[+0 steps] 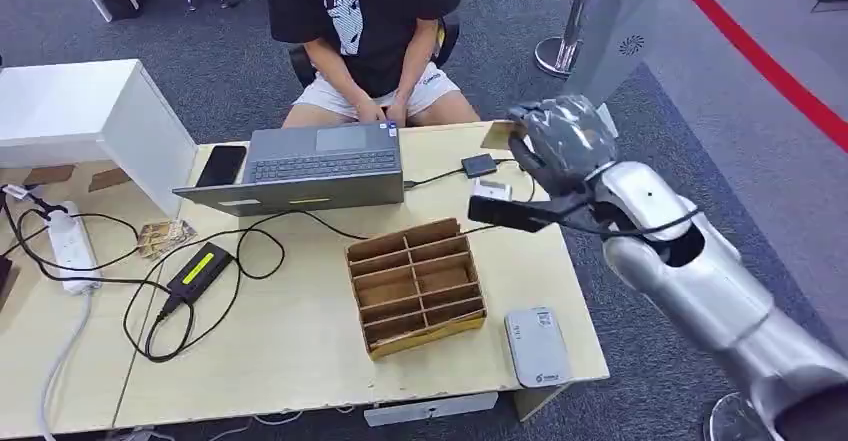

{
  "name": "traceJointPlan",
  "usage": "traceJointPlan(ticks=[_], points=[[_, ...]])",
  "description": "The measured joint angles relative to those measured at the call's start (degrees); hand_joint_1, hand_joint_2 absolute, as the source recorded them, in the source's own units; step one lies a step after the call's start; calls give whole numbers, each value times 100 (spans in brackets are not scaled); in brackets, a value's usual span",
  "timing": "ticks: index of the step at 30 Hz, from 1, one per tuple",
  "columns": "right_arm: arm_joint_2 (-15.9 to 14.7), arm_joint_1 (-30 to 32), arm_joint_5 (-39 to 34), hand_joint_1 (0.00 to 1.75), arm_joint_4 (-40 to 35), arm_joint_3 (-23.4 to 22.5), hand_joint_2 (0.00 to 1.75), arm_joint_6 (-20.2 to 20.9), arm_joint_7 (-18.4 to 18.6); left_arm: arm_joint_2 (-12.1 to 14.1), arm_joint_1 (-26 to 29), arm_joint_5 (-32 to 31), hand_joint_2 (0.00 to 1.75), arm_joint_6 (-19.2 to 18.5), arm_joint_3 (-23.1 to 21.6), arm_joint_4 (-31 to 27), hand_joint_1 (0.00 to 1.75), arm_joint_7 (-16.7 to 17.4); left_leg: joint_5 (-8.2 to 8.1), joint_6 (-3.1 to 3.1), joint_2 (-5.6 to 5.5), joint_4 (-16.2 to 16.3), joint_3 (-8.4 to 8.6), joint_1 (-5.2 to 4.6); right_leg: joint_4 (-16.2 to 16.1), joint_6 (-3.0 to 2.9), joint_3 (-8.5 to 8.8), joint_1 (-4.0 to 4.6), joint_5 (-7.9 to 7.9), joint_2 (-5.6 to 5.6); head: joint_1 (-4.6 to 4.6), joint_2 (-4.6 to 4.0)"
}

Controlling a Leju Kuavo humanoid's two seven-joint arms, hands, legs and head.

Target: Pass the card to the sensor for recognition and then transmit it.

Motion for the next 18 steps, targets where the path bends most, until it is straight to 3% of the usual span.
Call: traceJointPlan(ticks=[4,8,12,18], points=[[1086,-744,-80,175,1202,2,175,-208,232,-42,-135,-210,175,-85,-94,0,0,79,13,-15,-13,-1,-3,4,5,-2,-5,2,0,-9,-2,0],[1856,-1087,199,175,2386,68,175,-540,308,-85,-236,-360,175,-140,-181,0,0,174,15,-17,-19,-3,-7,5,7,-2,-6,4,0,-15,2,2],[2301,-1173,263,175,3191,118,175,-614,308,-111,-268,-424,175,-146,-238,0,0,216,14,-17,-18,-3,-11,3,6,-2,-9,3,0,-14,4,2],[2676,-1206,387,175,3889,190,175,-693,304,-125,-286,-456,175,-140,-271,0,0,240,14,-16,-20,-1,-17,1,4,-2,-15,2,0,-17,2,0]])
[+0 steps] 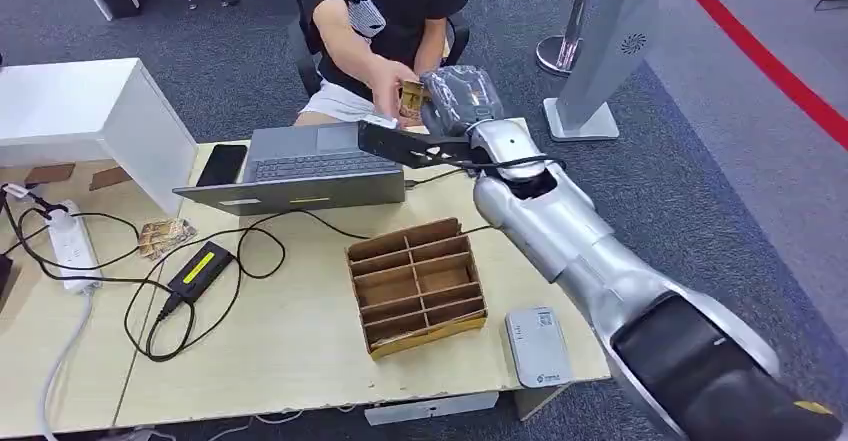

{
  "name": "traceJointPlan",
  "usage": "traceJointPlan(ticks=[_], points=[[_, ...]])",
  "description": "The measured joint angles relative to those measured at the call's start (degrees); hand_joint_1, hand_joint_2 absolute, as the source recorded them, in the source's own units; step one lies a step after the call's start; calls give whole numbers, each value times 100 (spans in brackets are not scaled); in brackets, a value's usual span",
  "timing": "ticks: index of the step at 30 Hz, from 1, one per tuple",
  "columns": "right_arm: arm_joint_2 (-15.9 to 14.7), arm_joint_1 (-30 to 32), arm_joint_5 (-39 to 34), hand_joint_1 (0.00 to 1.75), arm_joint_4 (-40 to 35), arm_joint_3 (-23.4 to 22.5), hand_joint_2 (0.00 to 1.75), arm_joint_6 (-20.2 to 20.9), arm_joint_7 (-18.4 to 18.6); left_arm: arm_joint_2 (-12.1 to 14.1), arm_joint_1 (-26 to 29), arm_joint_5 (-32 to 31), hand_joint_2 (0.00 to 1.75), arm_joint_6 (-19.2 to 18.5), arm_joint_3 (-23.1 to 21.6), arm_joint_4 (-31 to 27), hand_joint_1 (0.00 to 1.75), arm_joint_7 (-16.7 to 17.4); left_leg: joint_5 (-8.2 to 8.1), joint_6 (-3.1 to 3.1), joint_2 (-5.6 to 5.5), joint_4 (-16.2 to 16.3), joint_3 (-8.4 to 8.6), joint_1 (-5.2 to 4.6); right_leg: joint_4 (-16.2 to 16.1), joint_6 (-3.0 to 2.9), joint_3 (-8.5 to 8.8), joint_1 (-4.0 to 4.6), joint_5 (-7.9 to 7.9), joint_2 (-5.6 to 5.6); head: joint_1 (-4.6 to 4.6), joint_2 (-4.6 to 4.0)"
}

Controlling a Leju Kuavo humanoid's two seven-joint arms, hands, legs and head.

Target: Pass the card to the sensor for recognition and then transmit it.

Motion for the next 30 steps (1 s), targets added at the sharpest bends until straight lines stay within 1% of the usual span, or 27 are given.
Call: traceJointPlan(ticks=[4,5,6,8,13,17,19,21,23,24,25,27,29,30], points=[[94,-26,20,175,210,4,175,-13,-2,0,-3,-4,175,0,-2,0,0,4,0,0,1,0,-1,0,0,-1,-2,0,0,1,2,2],[114,-31,35,141,258,4,175,-13,-11,-2,-4,-2,175,0,-2,0,0,20,0,0,1,0,-1,0,0,-1,-3,0,0,1,0,2],[136,-38,39,0,306,4,175,-15,-28,-2,-4,-2,175,0,0,0,0,28,0,0,1,0,-1,1,0,-1,-4,0,0,1,0,0],[158,-39,39,0,363,4,175,-37,-81,-2,-2,0,175,0,0,0,0,53,0,0,0,0,-2,1,1,-1,-5,0,0,1,0,0],[164,20,-61,0,320,-26,175,-260,-260,-2,12,22,175,46,0,0,0,61,0,-1,2,-1,-4,1,1,-1,-10,0,0,2,2,0],[103,276,-201,0,-188,-153,175,-498,-507,0,60,72,175,87,2,0,0,11,-1,-1,3,0,-5,1,0,-1,-14,0,0,5,-2,2],[-6,439,-319,0,-658,-210,175,-546,-608,2,97,107,175,109,7,0,0,-7,-1,-1,1,0,-8,1,0,-1,-14,0,0,2,0,2],[-96,643,-692,0,-1148,-311,175,-503,-737,9,140,144,175,151,20,0,0,-37,-1,0,2,0,-10,1,-1,-1,-15,0,0,2,2,0],[-216,928,-1120,0,-1822,-431,175,-498,-940,15,194,197,175,195,61,0,0,-83,-2,0,1,0,-11,1,-2,-1,-16,0,0,2,2,0],[-297,1064,-1217,0,-2207,-466,175,-520,-1070,24,224,225,175,221,81,0,0,-114,-4,-1,1,0,-11,1,-3,-1,-17,0,-1,2,0,2],[-363,1196,-1209,0,-2484,-472,175,-538,-1132,26,252,236,175,234,96,0,0,-129,-4,0,1,0,-11,1,-4,-1,-18,0,-1,2,-2,2],[-630,1511,-898,0,-3289,-472,175,-705,-1306,33,297,278,175,282,144,0,0,-177,-5,0,-4,0,-16,1,-7,0,-18,0,-2,-4,0,0],[-844,1797,-638,0,-3894,-444,175,-829,-1401,33,328,306,175,299,190,0,0,-186,-5,1,-5,0,-19,1,-7,0,-21,0,-2,-5,0,2],[-997,1950,-443,0,-4182,-428,175,-888,-1463,35,337,346,175,308,212,0,0,-201,-8,4,-5,0,-20,1,-8,0,-20,0,-2,-5,-2,0]])
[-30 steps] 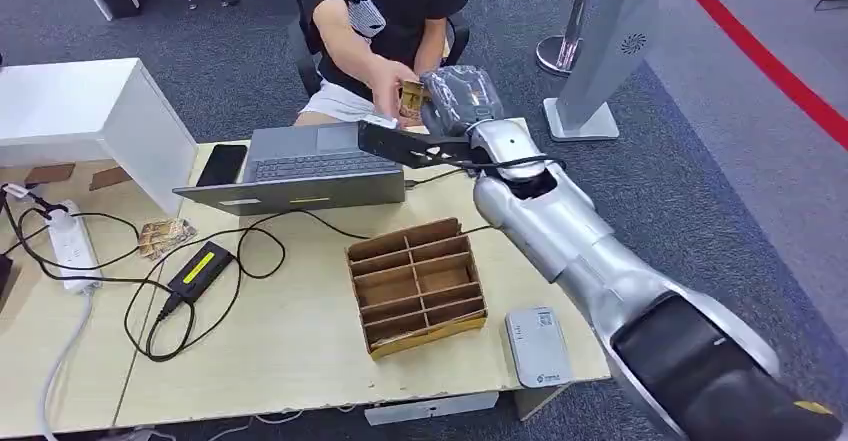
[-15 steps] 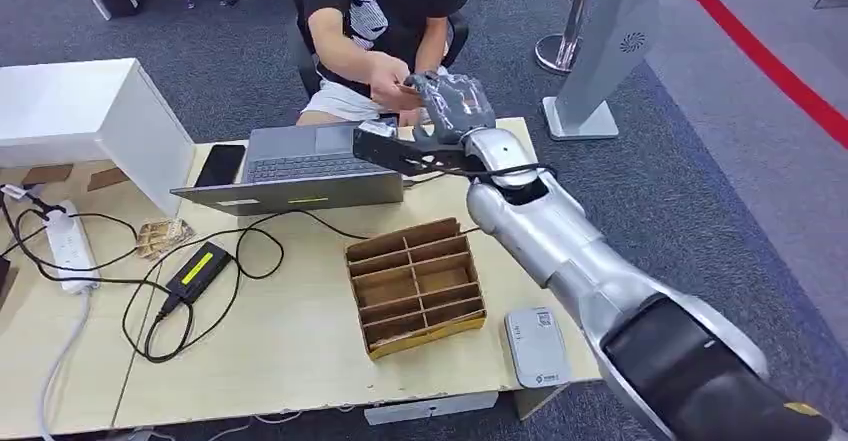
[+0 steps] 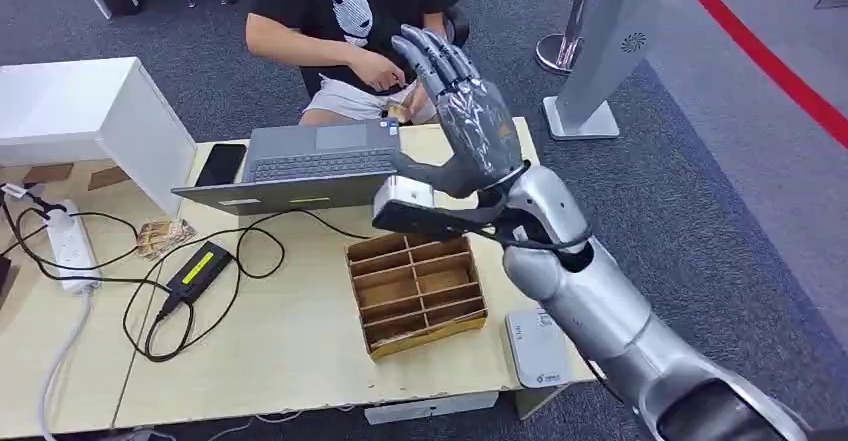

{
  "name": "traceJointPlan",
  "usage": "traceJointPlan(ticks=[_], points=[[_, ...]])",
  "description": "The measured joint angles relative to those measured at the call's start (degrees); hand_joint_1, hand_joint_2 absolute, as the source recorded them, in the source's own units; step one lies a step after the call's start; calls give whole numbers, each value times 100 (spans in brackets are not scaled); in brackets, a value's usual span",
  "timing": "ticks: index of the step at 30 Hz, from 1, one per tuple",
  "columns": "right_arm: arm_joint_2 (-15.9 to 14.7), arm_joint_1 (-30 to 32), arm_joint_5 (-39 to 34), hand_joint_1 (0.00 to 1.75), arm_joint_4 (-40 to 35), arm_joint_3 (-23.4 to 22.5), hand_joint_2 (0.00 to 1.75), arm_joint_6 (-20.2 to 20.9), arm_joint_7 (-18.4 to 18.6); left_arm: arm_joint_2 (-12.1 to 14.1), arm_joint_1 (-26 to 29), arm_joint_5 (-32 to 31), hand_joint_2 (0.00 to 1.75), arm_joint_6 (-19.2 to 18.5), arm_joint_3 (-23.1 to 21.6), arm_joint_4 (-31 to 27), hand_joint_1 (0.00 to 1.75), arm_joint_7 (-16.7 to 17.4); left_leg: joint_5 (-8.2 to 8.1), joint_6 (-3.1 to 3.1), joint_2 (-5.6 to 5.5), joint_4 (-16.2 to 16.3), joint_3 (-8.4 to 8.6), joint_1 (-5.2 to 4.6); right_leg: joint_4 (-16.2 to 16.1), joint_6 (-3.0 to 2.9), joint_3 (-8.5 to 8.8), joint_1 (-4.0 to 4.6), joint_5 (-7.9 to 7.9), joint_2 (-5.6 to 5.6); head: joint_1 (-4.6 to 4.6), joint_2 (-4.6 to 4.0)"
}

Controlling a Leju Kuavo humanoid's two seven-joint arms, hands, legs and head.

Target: Pass the card to the sensor for recognition and then transmit it.

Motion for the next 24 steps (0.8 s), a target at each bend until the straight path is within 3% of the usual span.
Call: traceJointPlan(ticks=[2,7,11,17,24], points=[[-317,322,292,0,-513,48,175,-118,-117,0,28,59,175,26,52,0,0,-39,0,0,-2,0,-1,0,-3,1,-1,0,-1,-3,2,0],[-1192,1501,-75,0,-1436,57,175,-436,-598,35,134,220,175,63,236,0,0,-96,-6,9,-7,0,-3,-1,-8,6,3,0,-4,-12,0,0],[-1538,2554,-351,0,-1695,-160,175,-621,-916,55,184,256,175,136,363,0,0,-92,-14,8,-3,-1,-5,-1,-7,9,2,0,-8,-10,0,0],[-1632,3411,-406,0,-1721,-371,175,-479,-929,55,202,271,175,199,468,0,0,-94,-14,8,-4,-2,-5,0,-6,9,1,1,-12,-10,2,0],[-1630,3565,-305,0,-1406,-433,175,-159,-728,46,192,190,175,249,527,0,0,-81,-12,7,-2,-2,-4,0,-6,9,3,1,-11,-10,2,0]])
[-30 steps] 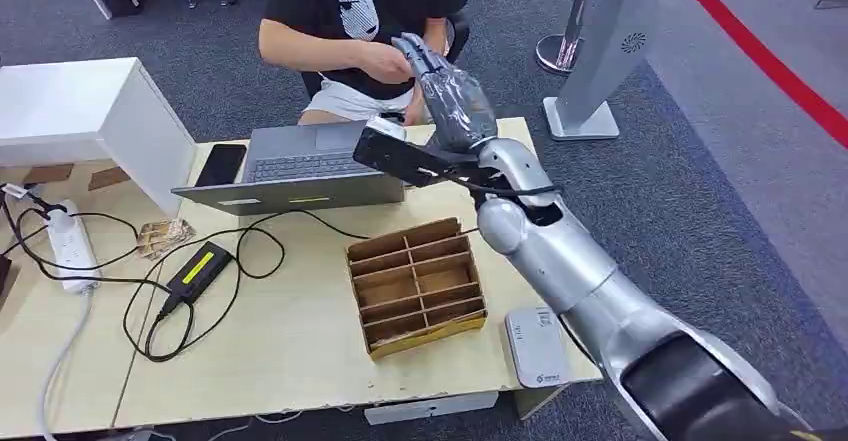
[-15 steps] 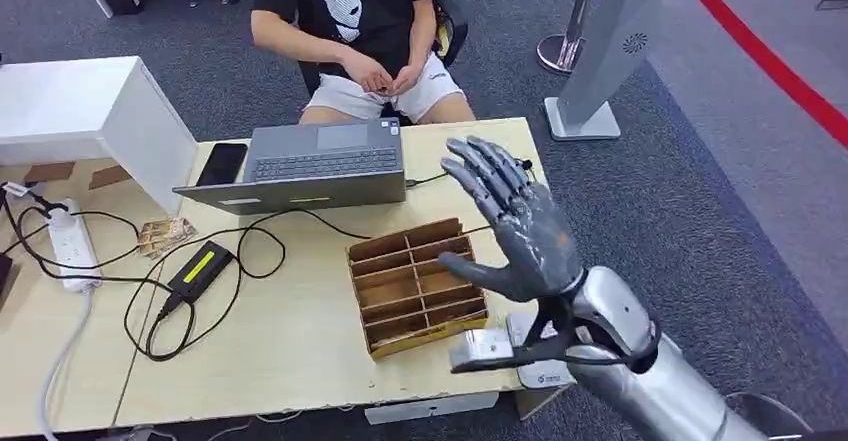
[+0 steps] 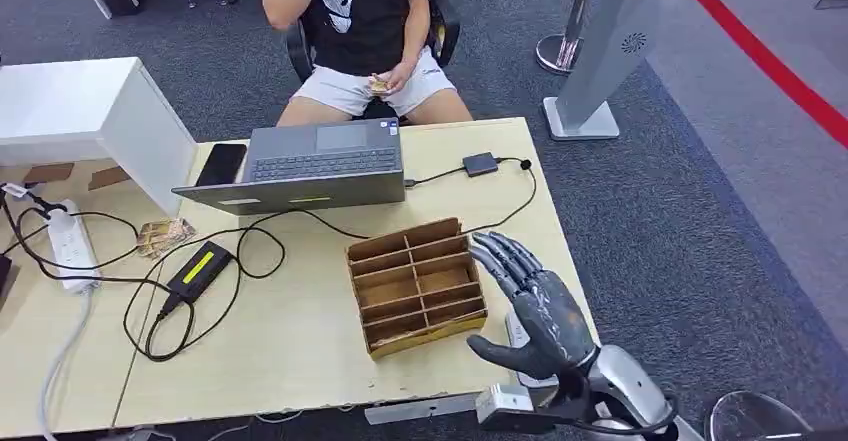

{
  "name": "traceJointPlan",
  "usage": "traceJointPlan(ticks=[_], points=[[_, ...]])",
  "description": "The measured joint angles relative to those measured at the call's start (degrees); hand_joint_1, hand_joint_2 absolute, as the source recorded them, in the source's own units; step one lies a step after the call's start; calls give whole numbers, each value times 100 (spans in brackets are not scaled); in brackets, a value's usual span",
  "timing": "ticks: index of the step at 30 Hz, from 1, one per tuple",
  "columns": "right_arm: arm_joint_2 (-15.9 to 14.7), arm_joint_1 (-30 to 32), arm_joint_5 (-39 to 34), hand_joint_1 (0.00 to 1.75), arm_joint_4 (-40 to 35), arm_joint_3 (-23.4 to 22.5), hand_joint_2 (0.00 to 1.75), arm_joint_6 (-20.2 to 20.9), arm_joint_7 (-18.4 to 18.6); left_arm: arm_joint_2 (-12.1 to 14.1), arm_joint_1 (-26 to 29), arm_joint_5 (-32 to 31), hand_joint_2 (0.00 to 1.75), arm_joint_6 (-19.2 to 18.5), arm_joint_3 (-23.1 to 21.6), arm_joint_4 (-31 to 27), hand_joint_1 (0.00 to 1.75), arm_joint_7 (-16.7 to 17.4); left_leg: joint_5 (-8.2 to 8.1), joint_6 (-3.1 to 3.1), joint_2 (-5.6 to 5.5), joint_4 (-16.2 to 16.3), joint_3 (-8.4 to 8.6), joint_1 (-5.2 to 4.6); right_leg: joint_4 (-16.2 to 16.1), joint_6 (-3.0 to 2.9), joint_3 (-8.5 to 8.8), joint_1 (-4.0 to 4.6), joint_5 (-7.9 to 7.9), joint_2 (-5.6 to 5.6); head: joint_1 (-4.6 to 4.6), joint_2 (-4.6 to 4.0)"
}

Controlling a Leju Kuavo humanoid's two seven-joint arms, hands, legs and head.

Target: Pass the card to the sensor for recognition and then transmit it.

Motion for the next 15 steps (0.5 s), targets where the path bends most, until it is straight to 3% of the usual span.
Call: traceJointPlan(ticks=[5,10,15], points=[[46,-43,-36,0,354,57,175,188,22,0,-17,-30,175,-15,18,0,0,11,0,0,-1,0,-1,0,0,0,1,0,0,0,0,0],[111,-218,1048,0,861,208,175,-176,595,-2,-63,-107,175,-15,18,0,0,70,0,0,-1,0,-1,0,0,0,0,0,0,-1,0,0],[124,-399,1478,0,1276,402,175,-293,863,-2,-102,-160,175,-13,18,0,0,118,0,0,-1,0,-1,0,1,0,0,0,0,-1,0,0]])
